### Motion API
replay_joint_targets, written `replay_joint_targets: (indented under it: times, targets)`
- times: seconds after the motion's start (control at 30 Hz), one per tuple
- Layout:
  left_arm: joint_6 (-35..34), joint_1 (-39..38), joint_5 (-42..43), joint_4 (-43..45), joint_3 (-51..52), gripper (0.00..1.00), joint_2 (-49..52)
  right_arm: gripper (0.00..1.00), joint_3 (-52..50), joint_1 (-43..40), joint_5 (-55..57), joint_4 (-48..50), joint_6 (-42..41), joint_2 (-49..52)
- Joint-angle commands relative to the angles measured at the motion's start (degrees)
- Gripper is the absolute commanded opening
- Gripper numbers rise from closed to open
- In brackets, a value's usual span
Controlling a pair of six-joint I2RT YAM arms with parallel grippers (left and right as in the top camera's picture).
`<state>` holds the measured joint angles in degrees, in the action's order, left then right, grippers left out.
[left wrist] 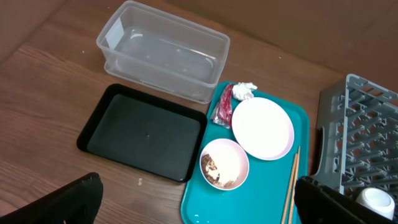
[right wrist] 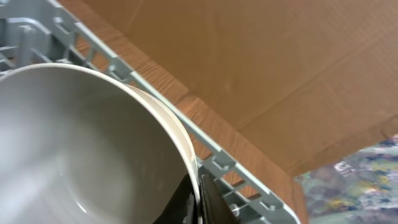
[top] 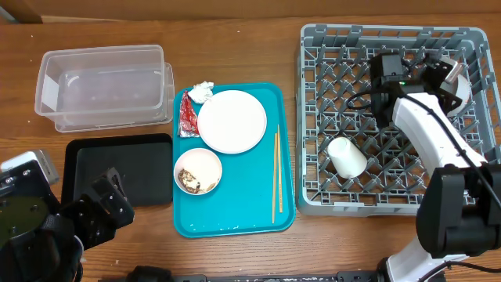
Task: Sort waste into correct bins and load items into the dishwasher
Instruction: 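Lower the white bowl into the rack and release it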
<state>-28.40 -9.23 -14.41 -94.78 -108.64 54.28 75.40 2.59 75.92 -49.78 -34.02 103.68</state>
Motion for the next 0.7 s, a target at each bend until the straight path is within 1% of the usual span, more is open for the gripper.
replay_joint_targets:
  times: [0.0, 0.2, 0.47, 0.67]
  targets:
    - [-0.76, 0.22, -1.18, 0.07, -0.22, 1.0, 0.2, 0.04, -0.04, -0.46, 1.2, 0.07, -0.07, -0.04]
    - [-0.76, 0.22, -1.18, 0.07, -0.22, 1.0, 0.2, 0.04, -0.83, 0.85, 0.5, -0.02, -0.07, 0.02]
    - [-0.76, 0.22, -1.18, 0.07, -0.22, 1.0, 0.2, 0.04, -2.62, 0.61, 0.9, 0.81, -0.04, 0.28]
    - [-0.76, 0.22, -1.18, 0.07, -0.22, 1.0, 0.2, 0.04, -2.64, 2.91, -0.02, 0.81, 1.42, 1.92]
